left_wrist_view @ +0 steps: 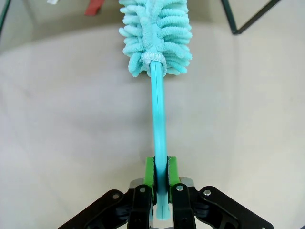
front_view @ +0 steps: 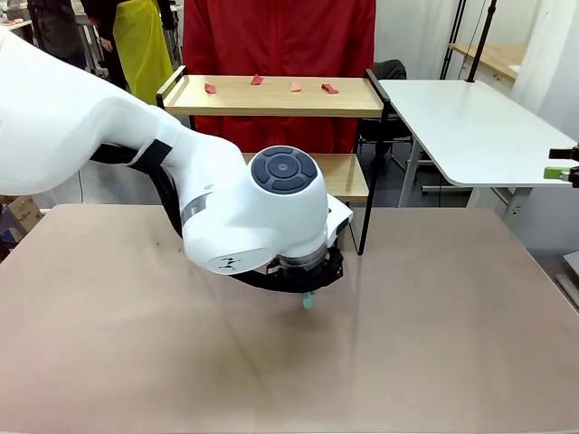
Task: Clean the shelf.
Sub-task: Clean the specific section of the Shelf indicated by the human with the Duster.
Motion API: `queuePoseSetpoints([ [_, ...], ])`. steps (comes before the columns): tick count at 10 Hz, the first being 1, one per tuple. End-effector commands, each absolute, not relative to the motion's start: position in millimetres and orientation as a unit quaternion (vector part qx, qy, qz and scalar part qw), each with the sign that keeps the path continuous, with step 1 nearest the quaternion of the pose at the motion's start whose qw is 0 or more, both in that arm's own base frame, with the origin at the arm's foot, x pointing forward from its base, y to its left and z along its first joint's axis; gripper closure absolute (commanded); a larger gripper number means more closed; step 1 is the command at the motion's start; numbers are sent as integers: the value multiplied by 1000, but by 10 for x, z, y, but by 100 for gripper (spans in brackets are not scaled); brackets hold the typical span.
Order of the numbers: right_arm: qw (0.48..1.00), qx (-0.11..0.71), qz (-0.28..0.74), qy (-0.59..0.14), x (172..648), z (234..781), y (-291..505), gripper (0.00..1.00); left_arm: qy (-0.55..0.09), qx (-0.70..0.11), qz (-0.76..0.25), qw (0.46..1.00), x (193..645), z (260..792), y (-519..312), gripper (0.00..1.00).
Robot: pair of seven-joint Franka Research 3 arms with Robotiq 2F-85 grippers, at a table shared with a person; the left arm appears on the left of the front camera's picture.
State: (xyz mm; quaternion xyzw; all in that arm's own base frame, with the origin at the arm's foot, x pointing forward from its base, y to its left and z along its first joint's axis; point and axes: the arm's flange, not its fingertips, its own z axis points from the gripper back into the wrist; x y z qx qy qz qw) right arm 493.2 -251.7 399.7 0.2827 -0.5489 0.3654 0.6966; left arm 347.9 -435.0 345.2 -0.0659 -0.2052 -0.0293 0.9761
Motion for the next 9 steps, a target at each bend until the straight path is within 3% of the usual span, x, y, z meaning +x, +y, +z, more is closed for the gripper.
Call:
queuePoseSetpoints([
  [1, 695, 282, 367, -550, 4939, 4027, -2503, 0, -205, -54, -10, 977, 3482, 3482, -4130, 87],
  [9, 695, 282, 367, -550, 4939, 4027, -2503, 0, -197, 12, 16, 980, 3721, 3444, -3247, 87],
])
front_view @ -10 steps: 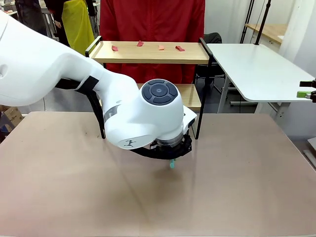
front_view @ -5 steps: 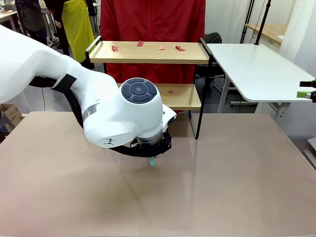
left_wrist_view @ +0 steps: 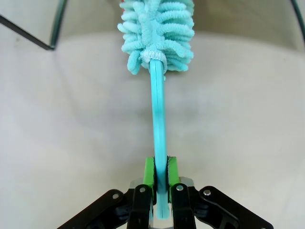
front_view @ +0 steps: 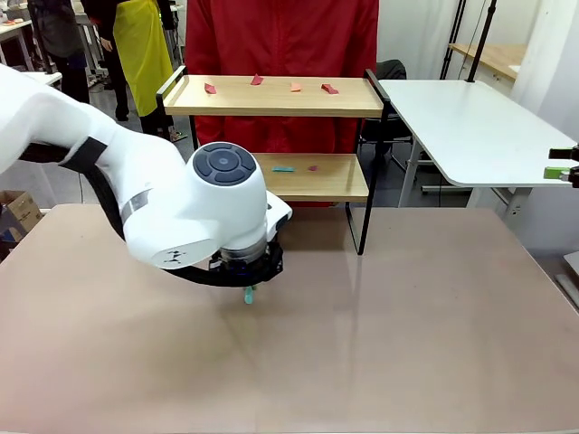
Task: Clean the shelf.
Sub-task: Clean the specific section of the Shelf indicated by the human with the Duster.
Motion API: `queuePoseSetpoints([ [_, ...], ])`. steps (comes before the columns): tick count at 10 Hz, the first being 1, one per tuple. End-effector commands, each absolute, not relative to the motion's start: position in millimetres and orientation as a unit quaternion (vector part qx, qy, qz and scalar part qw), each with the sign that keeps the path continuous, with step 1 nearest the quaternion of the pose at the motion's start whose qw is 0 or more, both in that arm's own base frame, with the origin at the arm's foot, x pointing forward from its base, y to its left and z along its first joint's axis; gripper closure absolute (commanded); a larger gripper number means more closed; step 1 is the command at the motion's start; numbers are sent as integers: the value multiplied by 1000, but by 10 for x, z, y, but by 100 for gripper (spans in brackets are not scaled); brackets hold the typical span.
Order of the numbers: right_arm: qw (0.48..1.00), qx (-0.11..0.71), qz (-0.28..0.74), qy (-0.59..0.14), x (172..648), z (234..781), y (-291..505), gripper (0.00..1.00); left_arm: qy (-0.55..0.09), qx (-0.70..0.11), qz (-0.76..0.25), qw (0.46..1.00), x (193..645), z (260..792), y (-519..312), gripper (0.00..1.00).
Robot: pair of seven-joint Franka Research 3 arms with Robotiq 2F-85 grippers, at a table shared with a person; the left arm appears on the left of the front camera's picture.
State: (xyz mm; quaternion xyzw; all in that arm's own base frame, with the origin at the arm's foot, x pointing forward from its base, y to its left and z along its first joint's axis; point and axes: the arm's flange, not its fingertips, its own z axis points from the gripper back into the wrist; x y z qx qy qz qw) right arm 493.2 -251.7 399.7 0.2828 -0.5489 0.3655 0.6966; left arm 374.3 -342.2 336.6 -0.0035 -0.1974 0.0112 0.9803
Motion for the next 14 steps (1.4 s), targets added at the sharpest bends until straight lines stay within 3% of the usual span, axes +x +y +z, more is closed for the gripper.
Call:
queuePoseSetpoints([
  [1, 695, 282, 367, -550, 4939, 4027, -2503, 0, -198, 20, 21, 980, 3755, 3459, -3128, 87],
  [8, 695, 282, 367, -550, 4939, 4027, -2503, 0, -233, 124, 63, 962, 3671, 3526, -2440, 87],
  [13, 695, 282, 367, -550, 4939, 4027, -2503, 0, -224, 90, 29, 970, 3705, 3551, -2614, 87],
  [14, 695, 282, 367, -550, 4939, 4027, -2503, 0, -242, 33, 22, 970, 3698, 3612, -2594, 87],
])
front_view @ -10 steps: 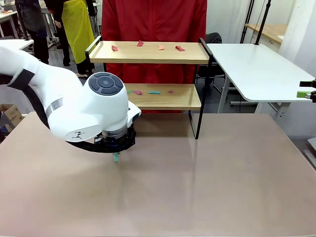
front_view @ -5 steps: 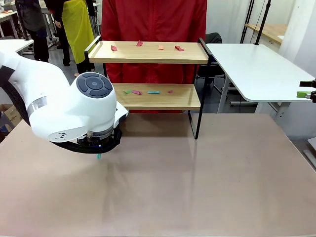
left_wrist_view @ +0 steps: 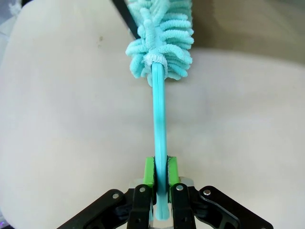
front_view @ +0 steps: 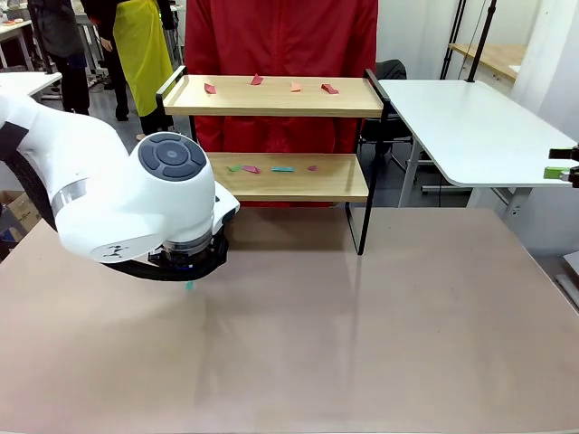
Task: Clean the shelf.
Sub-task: Clean the specific section of the Shelf indicated by the human with the Duster.
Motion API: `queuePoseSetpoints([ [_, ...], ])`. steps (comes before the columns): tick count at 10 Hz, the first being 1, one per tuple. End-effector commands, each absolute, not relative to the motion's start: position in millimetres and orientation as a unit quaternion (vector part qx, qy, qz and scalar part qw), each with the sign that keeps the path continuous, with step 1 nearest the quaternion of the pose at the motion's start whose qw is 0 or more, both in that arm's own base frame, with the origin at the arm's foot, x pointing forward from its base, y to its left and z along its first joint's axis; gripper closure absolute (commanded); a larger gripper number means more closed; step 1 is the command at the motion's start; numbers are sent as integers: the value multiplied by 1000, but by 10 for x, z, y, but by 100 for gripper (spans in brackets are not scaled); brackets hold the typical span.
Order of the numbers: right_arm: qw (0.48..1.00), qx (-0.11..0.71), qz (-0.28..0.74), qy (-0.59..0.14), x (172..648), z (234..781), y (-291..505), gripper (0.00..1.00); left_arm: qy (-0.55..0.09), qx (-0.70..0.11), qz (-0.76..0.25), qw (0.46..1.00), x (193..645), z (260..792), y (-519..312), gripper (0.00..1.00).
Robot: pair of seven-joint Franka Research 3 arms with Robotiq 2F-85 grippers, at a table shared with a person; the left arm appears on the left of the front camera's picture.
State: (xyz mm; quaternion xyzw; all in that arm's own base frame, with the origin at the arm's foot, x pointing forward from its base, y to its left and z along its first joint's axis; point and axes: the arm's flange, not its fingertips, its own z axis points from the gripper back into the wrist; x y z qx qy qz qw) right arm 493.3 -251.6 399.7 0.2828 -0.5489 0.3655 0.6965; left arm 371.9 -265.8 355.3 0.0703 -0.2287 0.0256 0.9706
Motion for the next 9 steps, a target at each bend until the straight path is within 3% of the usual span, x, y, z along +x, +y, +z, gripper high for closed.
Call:
queuePoseSetpoints([
  [1, 695, 282, 367, -550, 4939, 4027, -2503, 0, -261, -2, 17, 965, 3665, 3712, -2492, 87],
  [6, 695, 282, 367, -550, 4939, 4027, -2503, 0, -268, -53, -67, 960, 3550, 3849, -2320, 87],
  [9, 695, 282, 367, -550, 4939, 4027, -2503, 0, -236, -154, -174, 944, 3555, 3959, -2087, 87],
])
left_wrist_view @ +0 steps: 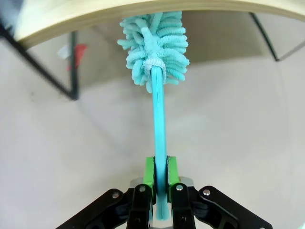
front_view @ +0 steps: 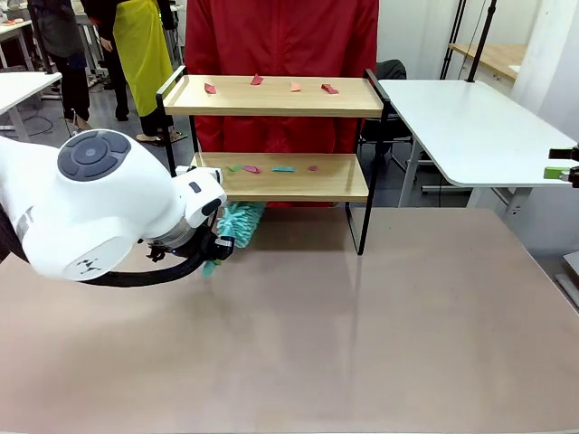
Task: Clean the shelf.
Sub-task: Clean the specific section of the Shelf indicated by the human with the Duster.
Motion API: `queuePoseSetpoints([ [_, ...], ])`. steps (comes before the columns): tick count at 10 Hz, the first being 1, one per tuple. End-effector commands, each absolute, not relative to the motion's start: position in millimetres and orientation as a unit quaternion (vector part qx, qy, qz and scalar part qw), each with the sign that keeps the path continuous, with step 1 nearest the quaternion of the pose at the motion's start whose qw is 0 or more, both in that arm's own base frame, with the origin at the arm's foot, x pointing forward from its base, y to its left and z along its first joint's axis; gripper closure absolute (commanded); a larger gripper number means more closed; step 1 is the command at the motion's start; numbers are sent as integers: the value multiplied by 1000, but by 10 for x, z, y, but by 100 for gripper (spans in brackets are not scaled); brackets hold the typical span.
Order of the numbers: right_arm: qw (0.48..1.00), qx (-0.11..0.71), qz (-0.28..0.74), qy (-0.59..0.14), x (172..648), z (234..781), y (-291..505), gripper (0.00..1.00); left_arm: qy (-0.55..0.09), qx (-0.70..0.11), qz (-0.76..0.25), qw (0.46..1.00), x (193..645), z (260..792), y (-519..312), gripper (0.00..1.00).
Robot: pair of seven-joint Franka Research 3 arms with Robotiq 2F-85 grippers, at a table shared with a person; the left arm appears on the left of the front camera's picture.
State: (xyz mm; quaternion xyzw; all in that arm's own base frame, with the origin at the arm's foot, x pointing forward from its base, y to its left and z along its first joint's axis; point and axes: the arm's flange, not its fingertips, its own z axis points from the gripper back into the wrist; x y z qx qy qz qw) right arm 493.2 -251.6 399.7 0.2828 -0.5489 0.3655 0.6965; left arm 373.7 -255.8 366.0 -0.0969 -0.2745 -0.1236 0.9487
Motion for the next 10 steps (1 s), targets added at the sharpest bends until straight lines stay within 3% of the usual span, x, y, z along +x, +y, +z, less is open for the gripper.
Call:
queuePoseSetpoints([
  [1, 695, 282, 367, -550, 4939, 4027, -2503, 0, -218, -174, -219, 935, 3552, 3993, -2027, 87],
  [6, 695, 282, 367, -550, 4939, 4027, -2503, 0, -171, -219, -312, 909, 3639, 4088, -1688, 87],
  [10, 695, 282, 367, -550, 4939, 4027, -2503, 0, -142, -278, -427, 849, 3754, 4095, -1317, 87],
])
